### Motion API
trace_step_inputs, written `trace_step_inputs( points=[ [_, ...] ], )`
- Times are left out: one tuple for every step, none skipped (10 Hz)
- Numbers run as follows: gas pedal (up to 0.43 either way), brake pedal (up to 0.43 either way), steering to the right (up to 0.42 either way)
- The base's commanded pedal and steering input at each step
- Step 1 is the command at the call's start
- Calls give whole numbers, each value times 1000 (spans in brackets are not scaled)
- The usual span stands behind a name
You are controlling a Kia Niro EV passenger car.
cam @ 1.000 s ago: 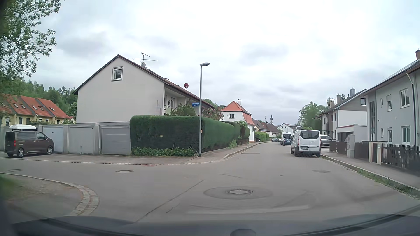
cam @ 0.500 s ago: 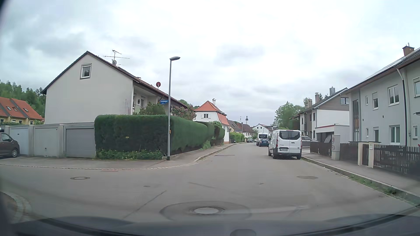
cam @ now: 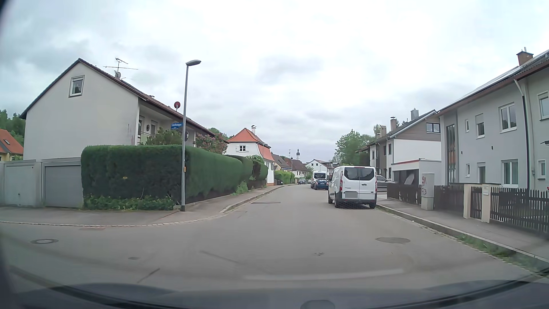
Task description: Follow the waypoints while adhering to traffic rules and regulations
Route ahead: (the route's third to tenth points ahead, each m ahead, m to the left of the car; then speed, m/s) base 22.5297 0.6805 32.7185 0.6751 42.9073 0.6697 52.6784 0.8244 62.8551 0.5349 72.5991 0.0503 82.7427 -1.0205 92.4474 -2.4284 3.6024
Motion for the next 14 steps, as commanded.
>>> trace_step_inputs(
  points=[
    [87, 0, 104],
    [87, 0, 83],
    [87, 0, 65],
    [87, 0, 47],
    [87, 0, 36],
    [87, 0, 25],
    [87, 0, 21],
    [87, 0, 14],
    [87, 0, 7],
    [87, 0, 3],
    [87, 0, 1],
    [87, 0, -3],
    [87, 0, -13],
    [87, 0, -20]
  ],
)
